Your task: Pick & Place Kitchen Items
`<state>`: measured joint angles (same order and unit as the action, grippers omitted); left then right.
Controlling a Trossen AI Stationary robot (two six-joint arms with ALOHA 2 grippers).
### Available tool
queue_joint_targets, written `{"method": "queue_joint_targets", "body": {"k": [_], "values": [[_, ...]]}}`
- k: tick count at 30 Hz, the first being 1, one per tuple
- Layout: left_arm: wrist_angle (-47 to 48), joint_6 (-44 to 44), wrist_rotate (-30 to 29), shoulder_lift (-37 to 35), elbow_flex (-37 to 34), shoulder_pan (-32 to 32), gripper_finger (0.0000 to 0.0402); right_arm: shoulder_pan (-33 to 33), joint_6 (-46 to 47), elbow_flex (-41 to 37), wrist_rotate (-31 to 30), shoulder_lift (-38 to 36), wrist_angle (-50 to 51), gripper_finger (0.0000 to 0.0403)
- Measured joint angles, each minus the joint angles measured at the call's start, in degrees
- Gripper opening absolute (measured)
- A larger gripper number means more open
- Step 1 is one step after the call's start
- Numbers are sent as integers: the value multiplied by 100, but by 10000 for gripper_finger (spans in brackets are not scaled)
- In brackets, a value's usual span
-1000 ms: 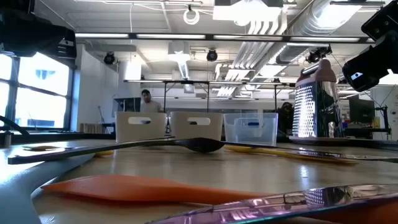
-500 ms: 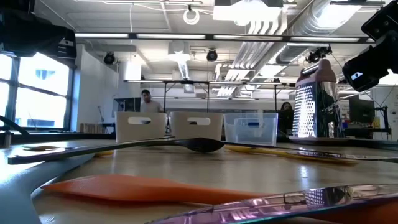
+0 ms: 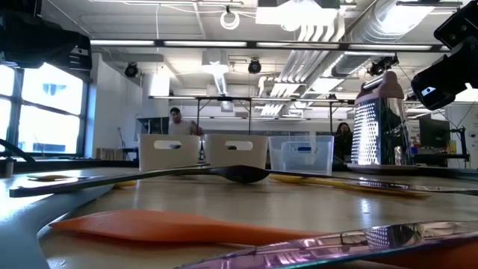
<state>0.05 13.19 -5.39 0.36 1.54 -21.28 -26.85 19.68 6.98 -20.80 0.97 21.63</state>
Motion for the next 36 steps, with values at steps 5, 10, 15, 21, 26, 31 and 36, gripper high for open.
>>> {"method": "queue_joint_targets", "body": {"k": [5, 10, 15, 21, 26, 31, 36], "values": [[2, 1, 0, 0, -1, -1, 0, 1, -1, 1, -1, -2, 0, 4], [0, 0, -1, 0, 0, -2, 0, 1, -13, 0, -4, -2, 0, 4], [-28, 75, -9, 0, -2, -1, 0, 2, -1023, 1, -163, -1, -7, 4], [-39, 94, -9, 0, -2, 0, 0, 2, -1526, 1, -119, -2, -4, 4], [-135, -156, 367, 2, -2, -13, 0, 2, -1509, 0, -57, 0, -28, 4], [-269, -885, 686, 5, -2, -13, 0, 2, -1504, -1, -6, 0, -48, 4], [-825, -1149, -197, 25, -2, -13, 0, 2, -1472, -1, -78, 9, -1079, 4]]}}
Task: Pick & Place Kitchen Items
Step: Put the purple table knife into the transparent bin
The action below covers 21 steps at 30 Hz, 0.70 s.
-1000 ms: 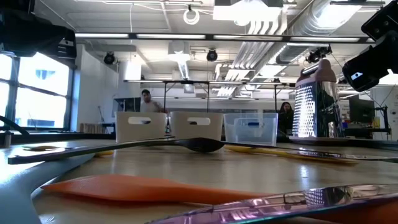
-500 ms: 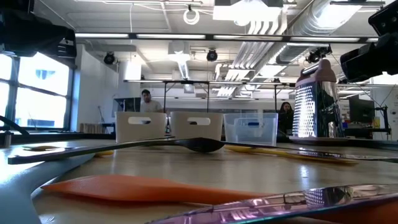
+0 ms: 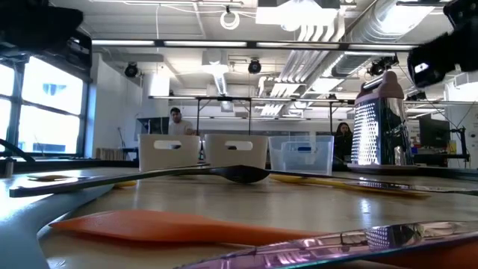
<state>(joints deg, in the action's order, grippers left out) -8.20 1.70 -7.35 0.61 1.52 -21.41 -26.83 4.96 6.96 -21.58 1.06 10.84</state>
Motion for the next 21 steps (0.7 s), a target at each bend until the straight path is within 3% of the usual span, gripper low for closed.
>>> {"method": "queue_joint_targets", "body": {"k": [5, 11, 15, 21], "values": [[-226, -6, -651, -1, 0, 2, 0, 0, -13, 0, -147, 0, -1289, 4], [-246, 78, -1489, 9, 0, 2, 6, 0, -323, 0, -707, 0, -1751, 4], [-487, -757, -1794, 8, 0, 2, 46, 0, -535, 0, -912, 47, -1709, 4], [-543, -2035, -1743, 217, 0, 2, 135, 0, -828, 0, -855, 275, -1711, 4]]}}
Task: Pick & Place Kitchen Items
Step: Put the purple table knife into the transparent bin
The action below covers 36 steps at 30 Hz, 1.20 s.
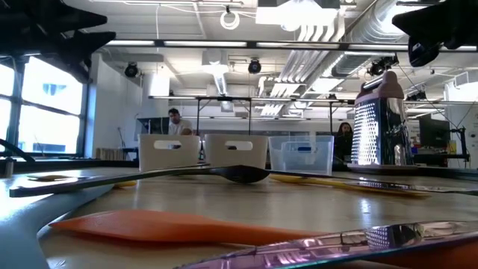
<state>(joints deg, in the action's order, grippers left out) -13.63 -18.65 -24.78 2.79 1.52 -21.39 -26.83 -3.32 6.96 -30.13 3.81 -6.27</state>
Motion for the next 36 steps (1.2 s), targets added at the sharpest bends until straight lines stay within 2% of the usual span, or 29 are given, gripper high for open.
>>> {"method": "queue_joint_targets", "body": {"k": [4, 9, 15, 21, 25, 29, 32, 36], "values": [[-149, -568, 48, 306, 0, 0, 186, 0, -531, 0, 57, 297, -275, 6], [-985, -587, 446, 831, 0, -1, 225, 0, -1465, 0, 45, 936, -1544, 41], [-1791, -560, 594, 1499, 0, 0, 234, 0, -1949, 0, 22, 1725, -2822, 123], [-1961, -409, 285, 2209, 219, 0, 235, 0, -2318, 0, 2, 2272, -3048, 185], [-1695, 87, 528, 3194, 1014, -2, 232, 0, -2245, 0, 0, 2482, -3048, 196], [-982, 227, 709, 4595, 2256, -2, 220, 0, -2244, 0, -2, 2534, -3073, 194], [280, -126, 865, 5519, 3475, -2, 211, 0, -2244, 0, -4, 2532, -3129, 193], [2881, -1396, 1072, 6771, 5237, -2, 198, 0, -2198, 0, 0, 2532, -3150, 193]]}}
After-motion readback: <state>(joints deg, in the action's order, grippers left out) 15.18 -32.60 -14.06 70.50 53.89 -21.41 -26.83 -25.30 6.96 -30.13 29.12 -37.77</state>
